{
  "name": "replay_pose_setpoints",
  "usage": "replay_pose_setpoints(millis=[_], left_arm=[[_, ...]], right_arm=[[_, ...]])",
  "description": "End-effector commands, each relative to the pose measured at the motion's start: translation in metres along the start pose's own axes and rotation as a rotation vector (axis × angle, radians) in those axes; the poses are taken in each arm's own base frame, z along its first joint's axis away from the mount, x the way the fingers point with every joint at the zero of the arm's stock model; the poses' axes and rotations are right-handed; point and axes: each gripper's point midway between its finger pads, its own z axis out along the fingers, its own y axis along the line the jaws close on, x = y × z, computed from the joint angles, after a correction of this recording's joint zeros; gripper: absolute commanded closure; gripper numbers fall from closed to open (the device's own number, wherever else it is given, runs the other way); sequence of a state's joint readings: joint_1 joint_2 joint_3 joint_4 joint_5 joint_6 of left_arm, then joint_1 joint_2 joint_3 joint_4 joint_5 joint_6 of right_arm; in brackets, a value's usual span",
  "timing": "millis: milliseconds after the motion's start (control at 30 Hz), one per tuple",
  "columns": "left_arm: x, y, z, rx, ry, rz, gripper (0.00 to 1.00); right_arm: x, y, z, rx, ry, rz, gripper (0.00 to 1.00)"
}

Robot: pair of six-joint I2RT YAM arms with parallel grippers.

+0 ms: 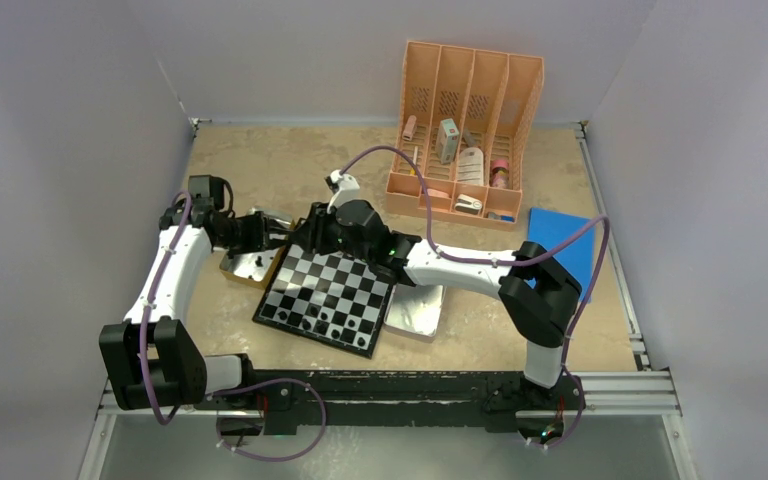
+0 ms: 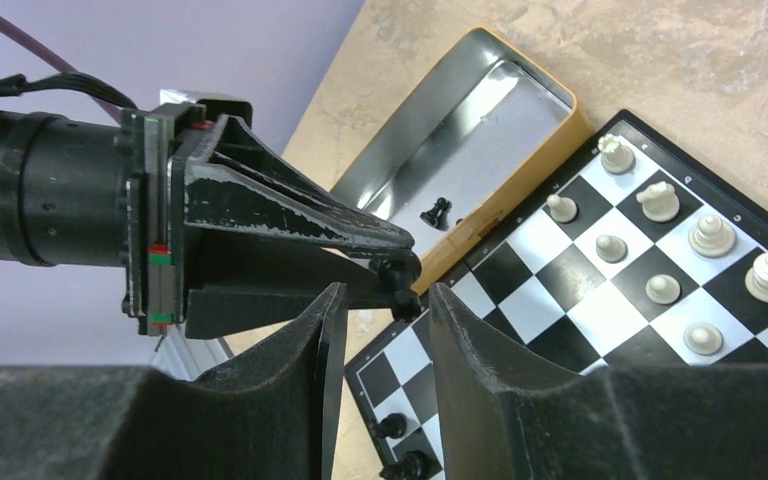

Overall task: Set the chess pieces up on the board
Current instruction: Place the chess piece on the chessboard.

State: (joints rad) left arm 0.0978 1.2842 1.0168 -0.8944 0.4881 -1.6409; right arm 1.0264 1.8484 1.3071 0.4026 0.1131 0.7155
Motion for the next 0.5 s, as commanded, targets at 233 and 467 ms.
replay_pose_setpoints(millis=[233,467], left_arm=[[0.0111,-0.0121,-0.0078,0.054,0.040,0.008,1.00],[0.0155,-0.0141,-0.0066,0.061,0.068,0.012,1.00]], right_arm=[[-0.0199,0.0169,0.0000,-0.048,-0.042,0.029,0.68],[-0.0165,0.0143,0.0039,-0.041,-0.037,0.043,0.68]])
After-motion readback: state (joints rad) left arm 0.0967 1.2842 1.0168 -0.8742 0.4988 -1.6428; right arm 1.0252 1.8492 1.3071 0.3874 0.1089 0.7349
